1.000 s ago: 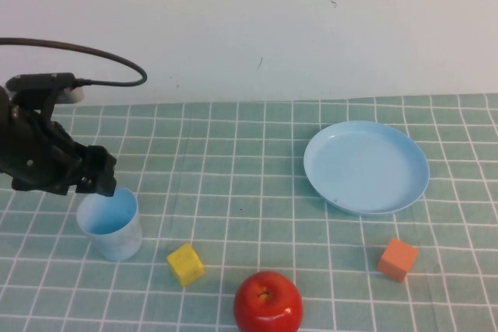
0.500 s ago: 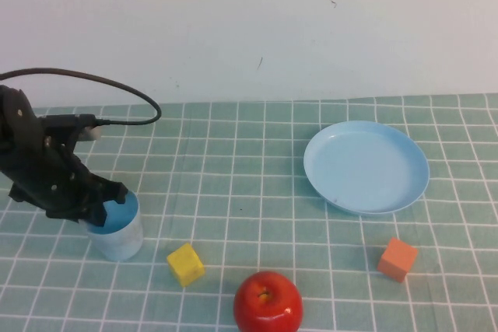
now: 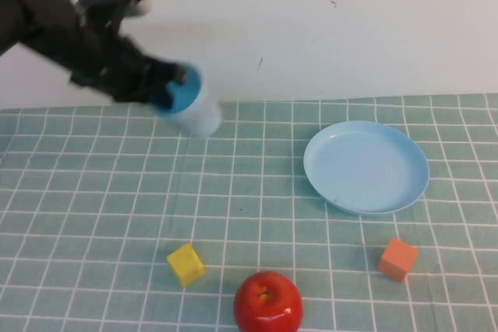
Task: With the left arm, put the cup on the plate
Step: Place the cup on the plate
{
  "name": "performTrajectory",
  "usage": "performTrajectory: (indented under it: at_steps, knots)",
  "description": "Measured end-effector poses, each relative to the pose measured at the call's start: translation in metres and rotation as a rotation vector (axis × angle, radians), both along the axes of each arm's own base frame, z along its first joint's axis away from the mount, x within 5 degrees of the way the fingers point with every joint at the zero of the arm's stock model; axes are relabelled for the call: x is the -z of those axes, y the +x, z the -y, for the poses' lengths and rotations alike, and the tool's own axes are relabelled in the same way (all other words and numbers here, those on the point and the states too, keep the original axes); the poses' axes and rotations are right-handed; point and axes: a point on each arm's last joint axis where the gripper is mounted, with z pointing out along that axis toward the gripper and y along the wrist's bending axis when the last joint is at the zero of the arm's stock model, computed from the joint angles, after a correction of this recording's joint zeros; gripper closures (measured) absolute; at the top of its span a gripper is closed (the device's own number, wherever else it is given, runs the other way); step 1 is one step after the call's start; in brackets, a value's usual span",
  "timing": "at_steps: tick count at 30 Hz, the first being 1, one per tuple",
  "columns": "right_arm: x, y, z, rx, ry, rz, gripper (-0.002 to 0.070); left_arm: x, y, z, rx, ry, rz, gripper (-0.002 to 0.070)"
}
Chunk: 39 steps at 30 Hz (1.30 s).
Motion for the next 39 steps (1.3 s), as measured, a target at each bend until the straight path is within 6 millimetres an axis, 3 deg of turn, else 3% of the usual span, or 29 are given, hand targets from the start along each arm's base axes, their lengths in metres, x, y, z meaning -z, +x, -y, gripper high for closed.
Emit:
performTrajectory:
  at_steps: [5,7,11,14,22,33,39]
  knots:
    - [0.000,0.000,0.000,0.000,0.000,0.000,0.0678,-0.040,0.012,0.065,0.127,-0.051,0.144,0.0656]
    - [0.000,0.000,0.000,0.000,0.000,0.000,0.0678,-0.044,0.016,0.093,0.178,-0.062,0.171,0.0656]
    - [0.000,0.000,0.000,0.000,0.000,0.000,0.0678,-0.029,0.024,0.140,0.261,-0.051,0.168,0.0657]
    - [0.000,0.000,0.000,0.000,0.000,0.000,0.0678,-0.003,0.035,0.165,0.282,0.018,0.140,0.0657]
    - [0.000,0.000,0.000,0.001,-0.008,0.000,0.0678,0.065,0.058,0.191,0.239,0.069,0.038,0.0657]
    - [0.000,0.000,0.000,0.001,-0.010,-0.001,0.0678,0.090,0.062,0.209,0.209,-0.039,0.021,0.0657]
    - [0.000,0.000,0.000,0.001,-0.010,0.001,0.0678,0.104,0.054,0.227,0.238,-0.033,0.011,0.0657]
